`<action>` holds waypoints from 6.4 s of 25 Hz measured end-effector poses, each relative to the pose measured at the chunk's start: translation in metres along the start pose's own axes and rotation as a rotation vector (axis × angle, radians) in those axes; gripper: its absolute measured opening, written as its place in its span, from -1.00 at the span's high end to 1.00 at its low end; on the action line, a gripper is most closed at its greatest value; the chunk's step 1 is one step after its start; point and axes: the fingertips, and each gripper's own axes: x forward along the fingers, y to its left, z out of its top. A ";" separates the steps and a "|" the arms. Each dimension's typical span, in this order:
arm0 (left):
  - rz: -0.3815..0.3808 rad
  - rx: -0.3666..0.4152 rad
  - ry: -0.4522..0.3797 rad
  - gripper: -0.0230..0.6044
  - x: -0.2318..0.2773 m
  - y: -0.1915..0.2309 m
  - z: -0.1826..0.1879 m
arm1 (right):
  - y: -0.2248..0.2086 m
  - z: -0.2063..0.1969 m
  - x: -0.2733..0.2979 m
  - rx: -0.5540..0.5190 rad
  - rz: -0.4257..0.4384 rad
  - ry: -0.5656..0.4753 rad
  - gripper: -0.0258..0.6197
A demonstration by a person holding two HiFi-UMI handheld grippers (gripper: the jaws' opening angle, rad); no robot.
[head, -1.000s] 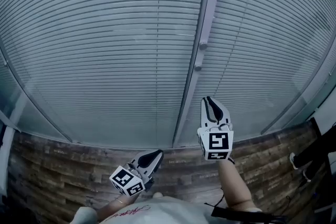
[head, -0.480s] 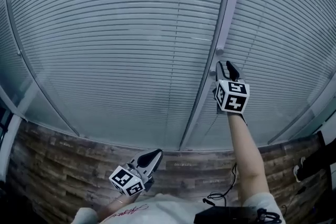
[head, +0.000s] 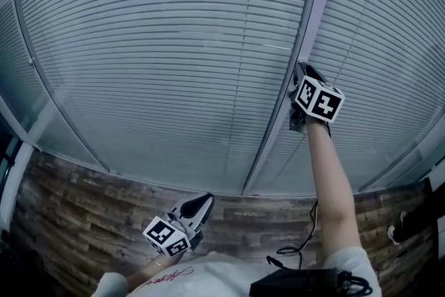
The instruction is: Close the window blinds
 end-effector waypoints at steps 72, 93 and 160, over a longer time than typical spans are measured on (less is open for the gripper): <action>-0.042 -0.015 0.031 0.87 -0.001 -0.007 -0.007 | 0.000 0.009 0.000 0.134 -0.085 -0.091 0.44; -0.068 -0.038 0.056 0.87 -0.003 -0.015 -0.013 | 0.009 0.002 0.004 -0.729 -0.094 -0.042 0.51; -0.091 -0.086 0.057 0.87 0.000 -0.020 -0.016 | 0.002 -0.004 0.011 -0.576 -0.043 0.015 0.51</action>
